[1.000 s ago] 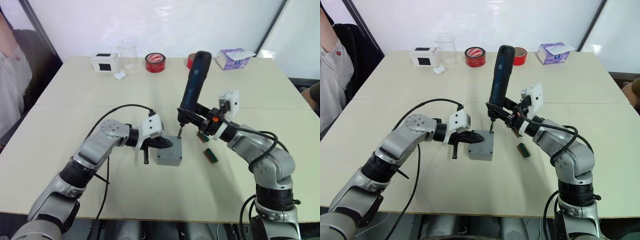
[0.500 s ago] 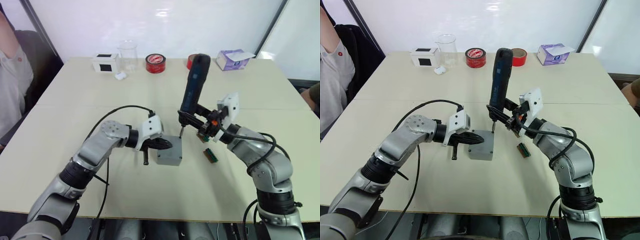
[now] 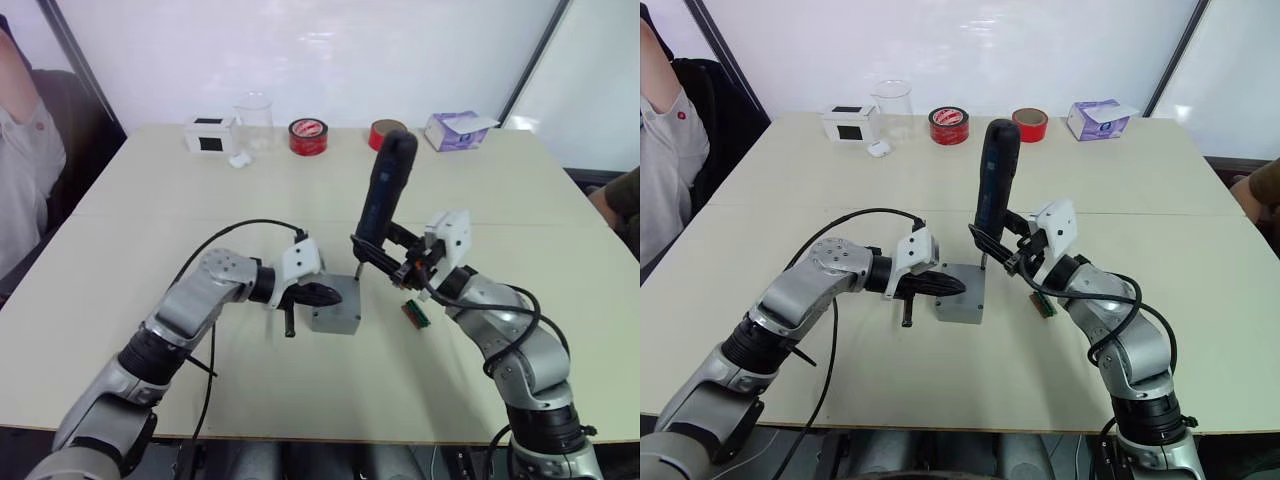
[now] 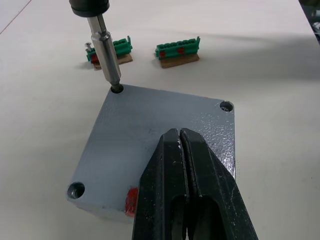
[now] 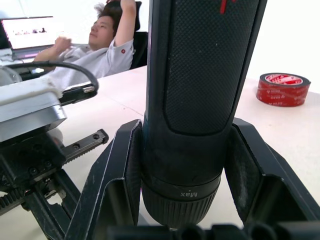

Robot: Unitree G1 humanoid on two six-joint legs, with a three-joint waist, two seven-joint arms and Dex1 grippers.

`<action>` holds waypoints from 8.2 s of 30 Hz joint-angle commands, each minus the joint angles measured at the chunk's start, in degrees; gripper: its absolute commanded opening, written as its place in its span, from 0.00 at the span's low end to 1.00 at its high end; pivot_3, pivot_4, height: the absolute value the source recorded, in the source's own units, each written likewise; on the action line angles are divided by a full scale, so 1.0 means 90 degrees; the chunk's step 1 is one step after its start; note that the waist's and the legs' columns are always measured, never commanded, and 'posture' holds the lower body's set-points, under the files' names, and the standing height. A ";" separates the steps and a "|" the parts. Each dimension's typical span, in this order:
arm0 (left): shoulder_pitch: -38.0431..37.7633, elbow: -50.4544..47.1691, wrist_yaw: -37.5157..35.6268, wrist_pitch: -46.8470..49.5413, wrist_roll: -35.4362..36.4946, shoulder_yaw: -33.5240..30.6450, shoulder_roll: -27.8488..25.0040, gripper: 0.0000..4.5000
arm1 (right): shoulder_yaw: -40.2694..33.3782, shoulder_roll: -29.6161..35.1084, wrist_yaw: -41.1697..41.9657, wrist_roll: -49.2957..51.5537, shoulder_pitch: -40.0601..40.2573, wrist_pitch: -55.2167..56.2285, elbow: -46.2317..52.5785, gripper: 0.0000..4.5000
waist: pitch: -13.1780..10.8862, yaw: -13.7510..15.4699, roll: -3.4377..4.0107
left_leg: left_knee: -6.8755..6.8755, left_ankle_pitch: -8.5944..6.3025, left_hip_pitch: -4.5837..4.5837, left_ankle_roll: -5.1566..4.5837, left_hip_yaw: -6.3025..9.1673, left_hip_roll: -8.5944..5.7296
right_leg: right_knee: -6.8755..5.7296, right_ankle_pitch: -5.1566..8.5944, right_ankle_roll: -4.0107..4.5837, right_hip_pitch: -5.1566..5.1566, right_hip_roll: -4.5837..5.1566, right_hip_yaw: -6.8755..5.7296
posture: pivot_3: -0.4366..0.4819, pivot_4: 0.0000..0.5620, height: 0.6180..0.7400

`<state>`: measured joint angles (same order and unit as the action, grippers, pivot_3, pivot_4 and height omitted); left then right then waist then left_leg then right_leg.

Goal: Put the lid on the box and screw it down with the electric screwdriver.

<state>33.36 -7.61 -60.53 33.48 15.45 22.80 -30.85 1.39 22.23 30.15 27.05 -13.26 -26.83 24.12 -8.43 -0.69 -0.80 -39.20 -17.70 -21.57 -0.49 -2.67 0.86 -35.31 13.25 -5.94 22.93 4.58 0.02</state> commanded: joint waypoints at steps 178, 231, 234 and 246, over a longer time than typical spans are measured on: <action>-0.0428 -0.0387 0.0408 0.0823 0.0324 -0.1313 -0.0341 0.00 | -0.1239 0.2569 0.2036 0.0682 -0.0729 -0.2718 -0.0227 0.99 | -0.0103 0.0154 0.0060 | -0.0096 0.0000 -0.0193 -0.0003 0.0014 -0.0011 | -0.0078 -0.0009 -0.0016 0.0170 0.0007 -0.0015 | 0.48 0.27 1.00; -0.0231 -0.1006 0.0607 0.1450 0.1395 -0.1680 -0.0598 0.00 | -0.0888 0.1697 0.1071 -0.0495 -0.0562 -0.1163 -0.1807 0.01 | -0.0103 0.0145 0.0061 | -0.0096 0.0001 -0.0190 -0.0001 0.0010 -0.0013 | -0.0080 -0.0008 -0.0016 0.0170 0.0005 -0.0012 | 0.48 0.27 1.00; -0.0246 -0.1014 0.0600 0.1464 0.1431 -0.1697 -0.0621 0.00 | -0.1022 0.1644 0.1029 -0.0292 -0.0578 -0.1350 -0.1578 0.01 | -0.0103 0.0142 0.0061 | -0.0095 0.0001 -0.0190 -0.0001 0.0010 -0.0013 | -0.0080 -0.0008 -0.0016 0.0170 0.0004 -0.0012 | 0.48 0.27 1.00; -0.0504 -0.1252 0.0325 0.1607 0.1695 -0.1790 -0.1161 0.00 | -0.0668 0.1742 0.1445 0.0966 -0.0444 -0.2511 0.0221 0.01 | -0.0103 0.0145 0.0061 | -0.0093 0.0001 -0.0189 -0.0001 0.0014 -0.0008 | -0.0080 -0.0008 -0.0015 0.0170 0.0003 -0.0012 | 0.48 0.27 1.00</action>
<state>28.85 -16.73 -57.25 48.08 29.51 8.07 -40.63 -5.19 37.25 42.77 34.59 -17.34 -48.86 23.56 -9.35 0.61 -0.25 -40.04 -17.69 -23.28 -0.51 -2.55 0.78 -36.02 13.18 -6.07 24.47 4.61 -0.09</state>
